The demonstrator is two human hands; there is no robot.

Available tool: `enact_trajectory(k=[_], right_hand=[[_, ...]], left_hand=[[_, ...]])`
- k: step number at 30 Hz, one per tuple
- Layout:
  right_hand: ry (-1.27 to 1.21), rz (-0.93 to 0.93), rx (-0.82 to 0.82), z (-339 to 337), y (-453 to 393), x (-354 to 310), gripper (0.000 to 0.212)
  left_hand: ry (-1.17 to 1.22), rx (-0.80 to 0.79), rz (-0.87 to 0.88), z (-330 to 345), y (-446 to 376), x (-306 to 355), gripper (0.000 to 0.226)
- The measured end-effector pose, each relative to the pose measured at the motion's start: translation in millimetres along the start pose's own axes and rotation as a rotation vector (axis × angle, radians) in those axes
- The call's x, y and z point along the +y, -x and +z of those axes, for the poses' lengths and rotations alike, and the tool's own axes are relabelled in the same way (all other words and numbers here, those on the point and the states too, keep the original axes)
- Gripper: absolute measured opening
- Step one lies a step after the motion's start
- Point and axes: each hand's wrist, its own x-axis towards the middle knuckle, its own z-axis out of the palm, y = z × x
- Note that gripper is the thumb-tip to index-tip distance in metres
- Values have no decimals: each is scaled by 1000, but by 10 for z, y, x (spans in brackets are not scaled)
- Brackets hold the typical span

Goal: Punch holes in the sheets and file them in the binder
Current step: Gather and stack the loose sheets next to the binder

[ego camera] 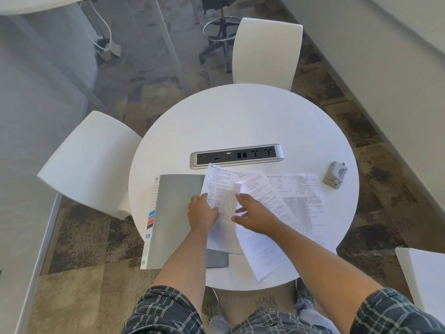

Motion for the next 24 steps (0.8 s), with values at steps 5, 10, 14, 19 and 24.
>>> enact_trajectory(k=[5, 10, 14, 19, 24], right_hand=[[-369, 31, 81, -45, -116, -246, 76], [-392, 35, 81, -124, -300, -313, 83], [-440, 69, 46, -119, -452, -357, 86], [-369, 108, -66, -63, -514, -274, 102], [-17, 158, -255, 86, -362, -6, 112]], left_hand=[[-56, -32, 55, -55, -171, 26, 62], [48, -54, 70, -139, -296, 130, 50], [106, -2, 33, -165, -361, 209, 40], [106, 10, 26, -126, -529, 204, 41], [100, -10, 40, -114, -622, 261, 25]])
